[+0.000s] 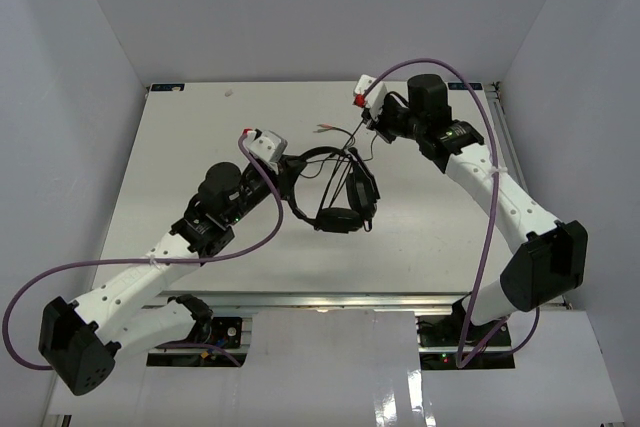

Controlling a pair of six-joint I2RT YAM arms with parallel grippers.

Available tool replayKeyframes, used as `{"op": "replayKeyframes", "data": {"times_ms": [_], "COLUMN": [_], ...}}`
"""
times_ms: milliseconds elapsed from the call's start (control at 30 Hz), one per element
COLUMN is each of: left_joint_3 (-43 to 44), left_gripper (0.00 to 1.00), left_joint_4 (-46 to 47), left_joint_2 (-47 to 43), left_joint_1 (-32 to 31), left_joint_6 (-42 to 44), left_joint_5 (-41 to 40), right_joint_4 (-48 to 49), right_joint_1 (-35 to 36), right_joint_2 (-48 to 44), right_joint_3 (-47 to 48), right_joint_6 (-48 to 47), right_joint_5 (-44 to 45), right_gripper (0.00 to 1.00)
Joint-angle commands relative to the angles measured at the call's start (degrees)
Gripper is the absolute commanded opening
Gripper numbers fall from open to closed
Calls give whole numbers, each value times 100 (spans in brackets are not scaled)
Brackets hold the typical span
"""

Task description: Wrap the headphones

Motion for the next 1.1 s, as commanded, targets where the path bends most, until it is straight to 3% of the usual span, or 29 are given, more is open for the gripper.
{"op": "replayKeyframes", "data": {"times_ms": [0, 133, 367, 567, 1067], "left_joint_3": [484, 551, 725, 1166, 1511], "left_gripper": [0, 0, 0, 0, 0], "left_joint_4": [32, -8, 107, 247, -32], "left_joint_2": [-223, -112, -79, -26, 255], "left_joint_1": [-64, -73, -73, -73, -70], "left_joint_6": [-152, -110, -323, -671, -422], "left_joint_5": [313, 309, 499, 711, 270], "right_joint_4": [695, 1235, 1284, 1503, 3436], "right_joint_1": [-573, -756, -887, -966, -1323], "right_joint_2": [-122, -310, -181, 113, -460], "right_joint_3": [-116, -403, -567, -648, -1276], "right_joint_6": [994, 1415, 1595, 2082, 3571], "right_joint_5": [-1445, -2234, -2458, -3231, -4163], "right_gripper": [8, 8, 8, 8, 8]}}
